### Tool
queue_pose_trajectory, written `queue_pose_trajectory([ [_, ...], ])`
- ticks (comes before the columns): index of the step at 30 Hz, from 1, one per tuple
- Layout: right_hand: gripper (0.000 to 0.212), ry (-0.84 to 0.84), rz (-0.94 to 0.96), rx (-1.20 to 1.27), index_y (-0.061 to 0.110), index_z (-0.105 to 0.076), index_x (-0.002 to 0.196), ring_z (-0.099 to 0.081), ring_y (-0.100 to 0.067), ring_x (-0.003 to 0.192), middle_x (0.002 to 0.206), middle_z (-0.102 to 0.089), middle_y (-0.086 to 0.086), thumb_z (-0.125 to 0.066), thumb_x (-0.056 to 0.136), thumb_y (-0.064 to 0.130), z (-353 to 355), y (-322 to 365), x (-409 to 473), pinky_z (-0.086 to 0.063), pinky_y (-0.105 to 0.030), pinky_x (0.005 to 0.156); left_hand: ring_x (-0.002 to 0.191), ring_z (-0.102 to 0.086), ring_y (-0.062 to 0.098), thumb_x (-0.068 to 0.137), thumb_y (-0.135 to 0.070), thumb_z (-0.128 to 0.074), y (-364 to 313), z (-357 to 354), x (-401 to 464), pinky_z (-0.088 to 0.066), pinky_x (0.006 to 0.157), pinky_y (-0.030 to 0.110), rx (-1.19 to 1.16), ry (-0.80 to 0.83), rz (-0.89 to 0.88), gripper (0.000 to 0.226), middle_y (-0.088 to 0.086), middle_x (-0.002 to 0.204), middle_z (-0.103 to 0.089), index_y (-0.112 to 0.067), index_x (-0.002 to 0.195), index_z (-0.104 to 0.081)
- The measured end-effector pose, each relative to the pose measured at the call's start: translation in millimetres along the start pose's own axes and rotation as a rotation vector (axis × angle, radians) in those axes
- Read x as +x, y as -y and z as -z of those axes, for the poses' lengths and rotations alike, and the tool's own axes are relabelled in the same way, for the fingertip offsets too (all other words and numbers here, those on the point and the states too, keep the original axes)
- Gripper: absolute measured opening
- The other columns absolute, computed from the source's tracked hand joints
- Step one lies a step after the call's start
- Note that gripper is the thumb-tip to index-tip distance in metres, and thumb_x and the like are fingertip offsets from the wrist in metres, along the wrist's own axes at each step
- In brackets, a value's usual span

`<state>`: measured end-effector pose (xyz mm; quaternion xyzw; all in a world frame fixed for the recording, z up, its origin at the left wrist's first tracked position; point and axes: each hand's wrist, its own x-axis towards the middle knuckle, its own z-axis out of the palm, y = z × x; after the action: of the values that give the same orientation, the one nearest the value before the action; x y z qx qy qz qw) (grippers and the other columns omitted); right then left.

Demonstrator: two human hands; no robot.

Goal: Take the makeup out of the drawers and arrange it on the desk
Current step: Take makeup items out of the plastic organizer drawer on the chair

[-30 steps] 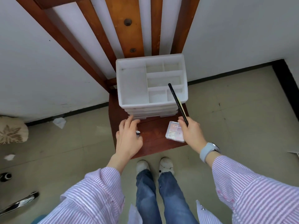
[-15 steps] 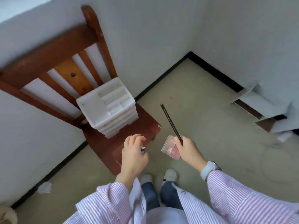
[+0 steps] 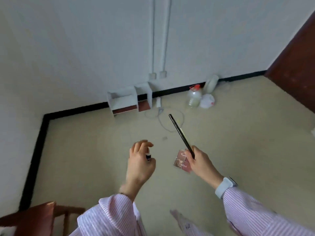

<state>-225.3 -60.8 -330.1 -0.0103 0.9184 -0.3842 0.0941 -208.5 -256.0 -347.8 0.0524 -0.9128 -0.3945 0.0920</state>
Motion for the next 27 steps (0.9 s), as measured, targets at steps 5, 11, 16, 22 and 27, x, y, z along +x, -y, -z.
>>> queue_pose_trajectory([
  [5,0.026,-0.258,-0.295,0.132,0.001,-0.054,0.090,-0.049,-0.018,0.064,0.071,-0.053,-0.002,-0.045,0.096,0.024,143.5,-143.2,-30.4,-0.036,-0.014,0.050,0.111,-0.045,0.027,0.062,0.012,-0.055,-149.1,-152.8,15.1,-0.034,0.088,0.020,-0.100,0.239,-0.216,0.046,0.007,0.117,-0.056,-0.006,0.103,-0.062],
  [11,0.023,-0.505,-0.555,0.289,0.010,-0.058,0.083,-0.050,-0.011,0.062,0.070,-0.057,0.000,-0.058,0.088,0.032,261.4,-275.0,-54.9,-0.035,-0.017,0.055,0.118,-0.041,0.024,0.064,0.013,-0.053,-281.0,-300.7,21.3,-0.027,0.090,0.017,-0.139,0.506,-0.430,0.046,0.004,0.121,-0.053,-0.008,0.105,-0.061],
  [16,0.017,-0.669,-0.683,0.368,0.014,-0.057,0.078,-0.051,-0.010,0.060,0.064,-0.056,0.005,-0.063,0.086,0.028,339.5,-361.3,-37.8,-0.037,-0.018,0.054,0.121,-0.037,0.017,0.068,0.012,-0.050,-363.7,-414.1,60.1,-0.024,0.086,0.011,-0.143,0.647,-0.535,0.046,-0.002,0.121,-0.050,-0.011,0.106,-0.059],
  [22,0.021,-0.767,-0.779,0.385,0.020,-0.052,0.072,-0.047,-0.005,0.056,0.063,-0.053,0.007,-0.059,0.088,0.032,456.7,-442.2,24.3,-0.035,-0.013,0.051,0.119,-0.035,0.010,0.069,0.010,-0.051,-476.8,-538.4,135.1,-0.033,0.086,0.018,-0.170,0.789,-0.716,0.045,-0.012,0.116,-0.044,-0.013,0.107,-0.059],
  [27,0.019,-0.848,-0.825,0.372,0.017,-0.053,0.078,-0.046,-0.005,0.057,0.065,-0.052,0.006,-0.057,0.089,0.032,553.0,-501.4,59.1,-0.037,-0.007,0.049,0.114,-0.031,0.001,0.070,0.009,-0.051,-572.3,-633.0,176.2,-0.036,0.083,0.016,-0.160,0.861,-0.764,0.045,-0.013,0.117,-0.043,-0.014,0.108,-0.058],
])
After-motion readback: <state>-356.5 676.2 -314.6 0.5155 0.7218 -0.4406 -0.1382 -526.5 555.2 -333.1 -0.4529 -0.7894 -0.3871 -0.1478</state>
